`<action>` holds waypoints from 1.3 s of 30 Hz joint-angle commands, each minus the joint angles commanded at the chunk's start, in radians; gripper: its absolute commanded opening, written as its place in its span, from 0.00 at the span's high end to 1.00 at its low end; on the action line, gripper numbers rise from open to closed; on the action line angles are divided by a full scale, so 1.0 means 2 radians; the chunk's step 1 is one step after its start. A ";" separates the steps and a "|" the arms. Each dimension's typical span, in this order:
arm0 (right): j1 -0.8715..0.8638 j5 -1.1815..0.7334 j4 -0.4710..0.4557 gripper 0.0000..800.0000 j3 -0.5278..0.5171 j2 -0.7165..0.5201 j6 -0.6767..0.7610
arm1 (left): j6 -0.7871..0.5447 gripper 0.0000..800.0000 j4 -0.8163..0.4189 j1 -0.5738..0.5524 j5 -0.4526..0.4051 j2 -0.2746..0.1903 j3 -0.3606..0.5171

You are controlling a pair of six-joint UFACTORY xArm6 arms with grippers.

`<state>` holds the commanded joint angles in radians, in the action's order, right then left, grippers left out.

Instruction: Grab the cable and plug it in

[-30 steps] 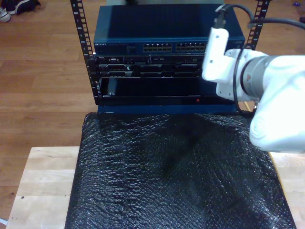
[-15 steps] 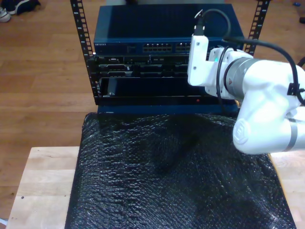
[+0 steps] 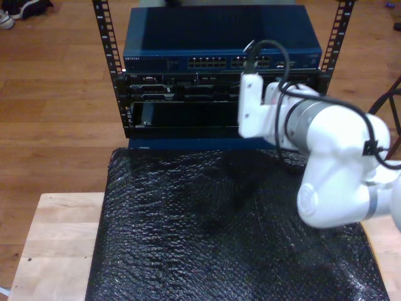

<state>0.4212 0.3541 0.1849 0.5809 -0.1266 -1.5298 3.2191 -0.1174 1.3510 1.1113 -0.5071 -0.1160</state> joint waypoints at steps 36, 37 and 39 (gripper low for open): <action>0.008 0.078 -0.084 1.00 -0.015 0.028 0.003 | 0.000 0.00 0.000 0.000 0.000 0.000 0.000; 0.008 0.085 -0.084 1.00 -0.016 0.031 0.002 | 0.000 0.00 0.000 0.000 0.000 0.000 0.001; 0.005 0.104 -0.084 1.00 -0.015 0.036 0.002 | 0.000 0.00 0.000 0.000 0.000 0.000 0.000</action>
<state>0.4319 0.5612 0.0161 0.5518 -0.0545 -1.5251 3.2191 -0.1174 1.3510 1.1113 -0.5071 -0.1160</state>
